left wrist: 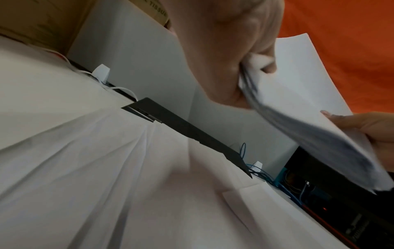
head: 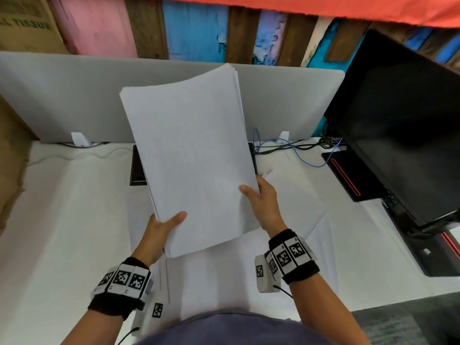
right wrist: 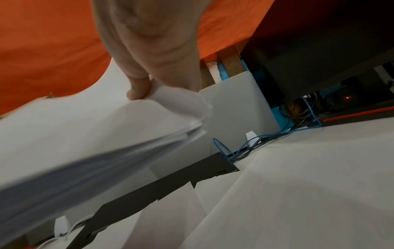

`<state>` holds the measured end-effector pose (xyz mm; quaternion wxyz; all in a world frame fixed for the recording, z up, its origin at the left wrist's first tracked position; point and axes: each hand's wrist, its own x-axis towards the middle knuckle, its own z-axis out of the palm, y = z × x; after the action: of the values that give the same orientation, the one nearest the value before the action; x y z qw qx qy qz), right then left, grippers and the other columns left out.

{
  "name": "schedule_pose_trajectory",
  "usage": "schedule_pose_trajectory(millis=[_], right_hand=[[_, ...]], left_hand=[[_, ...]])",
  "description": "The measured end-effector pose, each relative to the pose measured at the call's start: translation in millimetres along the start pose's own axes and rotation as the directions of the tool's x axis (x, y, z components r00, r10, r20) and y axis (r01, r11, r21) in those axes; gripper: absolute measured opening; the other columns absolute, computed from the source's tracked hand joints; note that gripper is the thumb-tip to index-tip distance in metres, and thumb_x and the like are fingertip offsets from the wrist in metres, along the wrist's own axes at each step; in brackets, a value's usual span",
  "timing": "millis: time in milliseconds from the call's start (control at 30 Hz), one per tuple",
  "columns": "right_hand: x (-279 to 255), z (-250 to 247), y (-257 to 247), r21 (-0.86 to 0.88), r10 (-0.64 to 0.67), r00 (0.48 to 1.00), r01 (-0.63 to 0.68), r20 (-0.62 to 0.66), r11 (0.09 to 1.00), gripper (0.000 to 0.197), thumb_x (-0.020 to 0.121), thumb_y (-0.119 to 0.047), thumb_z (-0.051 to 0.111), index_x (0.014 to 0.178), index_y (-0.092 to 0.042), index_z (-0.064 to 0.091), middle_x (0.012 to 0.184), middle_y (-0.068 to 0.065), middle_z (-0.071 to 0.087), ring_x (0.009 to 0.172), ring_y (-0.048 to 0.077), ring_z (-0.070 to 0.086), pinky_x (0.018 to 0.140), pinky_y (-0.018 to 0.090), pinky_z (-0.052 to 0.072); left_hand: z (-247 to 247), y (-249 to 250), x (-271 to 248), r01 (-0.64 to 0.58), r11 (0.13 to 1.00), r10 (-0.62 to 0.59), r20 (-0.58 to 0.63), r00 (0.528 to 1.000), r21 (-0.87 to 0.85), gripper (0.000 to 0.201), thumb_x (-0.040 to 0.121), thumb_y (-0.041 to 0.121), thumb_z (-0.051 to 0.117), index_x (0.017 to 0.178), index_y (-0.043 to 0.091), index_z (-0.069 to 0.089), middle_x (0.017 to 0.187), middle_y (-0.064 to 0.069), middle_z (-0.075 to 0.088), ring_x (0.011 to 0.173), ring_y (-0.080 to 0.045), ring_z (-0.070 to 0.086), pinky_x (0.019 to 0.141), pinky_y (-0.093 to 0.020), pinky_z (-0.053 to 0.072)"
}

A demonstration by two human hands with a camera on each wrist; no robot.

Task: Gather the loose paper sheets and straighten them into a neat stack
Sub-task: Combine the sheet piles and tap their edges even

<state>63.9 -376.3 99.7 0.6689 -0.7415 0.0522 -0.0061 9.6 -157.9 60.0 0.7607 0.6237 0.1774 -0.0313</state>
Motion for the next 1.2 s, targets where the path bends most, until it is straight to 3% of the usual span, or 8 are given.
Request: schedule_pose_trajectory(millis=[300,400,500,600,767,900,1033,1200], right_hand=[[4,5,20,-0.074,0.087,0.996,-0.085,0.025,0.994,0.031,0.086,-0.013,0.063,0.117,-0.009,0.056,0.106,0.003,0.063,0.096,0.018,0.06,0.085,0.027,0.049],[8,-29,55,-0.265,0.203,0.968,-0.236,-0.147,0.935,0.039,0.084,-0.025,0.067,0.117,-0.008,0.056,0.114,0.009,0.061,0.105,0.022,0.057,0.088,0.025,0.041],[2,-87,88,-0.393,0.425,0.76,-0.629,-0.492,0.67,0.065,0.081,-0.044,0.065,0.131,-0.008,0.044,0.137,0.02,0.042,0.126,0.036,0.04,0.103,0.042,0.033],[-14,-118,102,-0.34,0.5,0.601,-0.785,-0.624,0.518,0.088,0.078,-0.05,0.065,0.141,-0.004,0.024,0.144,0.024,0.028,0.133,0.04,0.027,0.108,0.053,0.026],[-15,-122,117,-0.367,0.47,0.726,-0.671,-0.502,0.644,0.072,0.075,-0.043,0.072,0.125,0.002,0.047,0.126,0.021,0.056,0.115,0.036,0.053,0.097,0.043,0.043],[-10,-107,110,-0.442,0.395,0.828,-0.55,-0.397,0.709,0.055,0.077,-0.029,0.073,0.119,0.002,0.054,0.123,0.018,0.06,0.115,0.035,0.055,0.096,0.037,0.043],[-7,-102,104,-0.398,0.395,0.84,-0.529,-0.371,0.75,0.037,0.08,-0.014,0.069,0.112,0.004,0.061,0.115,0.021,0.065,0.108,0.035,0.059,0.083,0.029,0.042],[-1,-114,98,-0.359,0.242,0.812,-0.475,-0.531,0.804,0.039,0.087,-0.015,0.059,0.122,0.0,0.056,0.124,0.02,0.061,0.114,0.038,0.055,0.095,0.039,0.042]], left_hand=[[-5,0,9,-0.065,0.988,0.074,-0.055,0.996,0.141,0.033,0.088,0.004,0.056,0.12,0.012,0.051,0.104,-0.003,0.061,0.089,-0.011,0.059,0.09,-0.032,0.043],[-18,-15,5,-0.011,0.98,0.022,-0.057,0.998,0.199,0.033,0.089,0.002,0.055,0.121,0.005,0.051,0.1,-0.002,0.062,0.088,-0.011,0.059,0.087,-0.029,0.043],[-32,-31,-1,0.061,0.976,-0.047,-0.071,0.996,0.21,0.031,0.089,0.002,0.054,0.119,0.008,0.051,0.1,-0.001,0.061,0.089,-0.015,0.058,0.093,-0.031,0.041],[-42,-45,-5,0.133,0.977,-0.117,-0.099,0.988,0.169,0.031,0.089,0.001,0.054,0.119,0.008,0.05,0.1,-0.002,0.061,0.088,-0.015,0.058,0.091,-0.029,0.038],[-49,-65,-3,0.264,0.96,-0.25,-0.137,0.958,0.094,0.036,0.088,0.002,0.056,0.123,-0.002,0.051,0.118,-0.018,0.059,0.098,-0.027,0.057,0.093,-0.038,0.042],[-50,-67,-1,0.283,0.957,-0.272,-0.144,0.952,0.062,0.036,0.088,0.003,0.056,0.123,-0.002,0.052,0.117,-0.019,0.06,0.099,-0.028,0.057,0.093,-0.038,0.043],[-49,-68,-2,0.278,0.96,-0.271,-0.138,0.953,0.037,0.034,0.088,0.001,0.055,0.122,-0.002,0.052,0.114,-0.017,0.059,0.096,-0.027,0.057,0.094,-0.038,0.042],[-50,-69,-3,0.272,0.962,-0.27,-0.171,0.947,-0.017,0.033,0.088,0.002,0.056,0.12,-0.003,0.053,0.11,-0.014,0.061,0.09,-0.024,0.058,0.095,-0.036,0.041]])
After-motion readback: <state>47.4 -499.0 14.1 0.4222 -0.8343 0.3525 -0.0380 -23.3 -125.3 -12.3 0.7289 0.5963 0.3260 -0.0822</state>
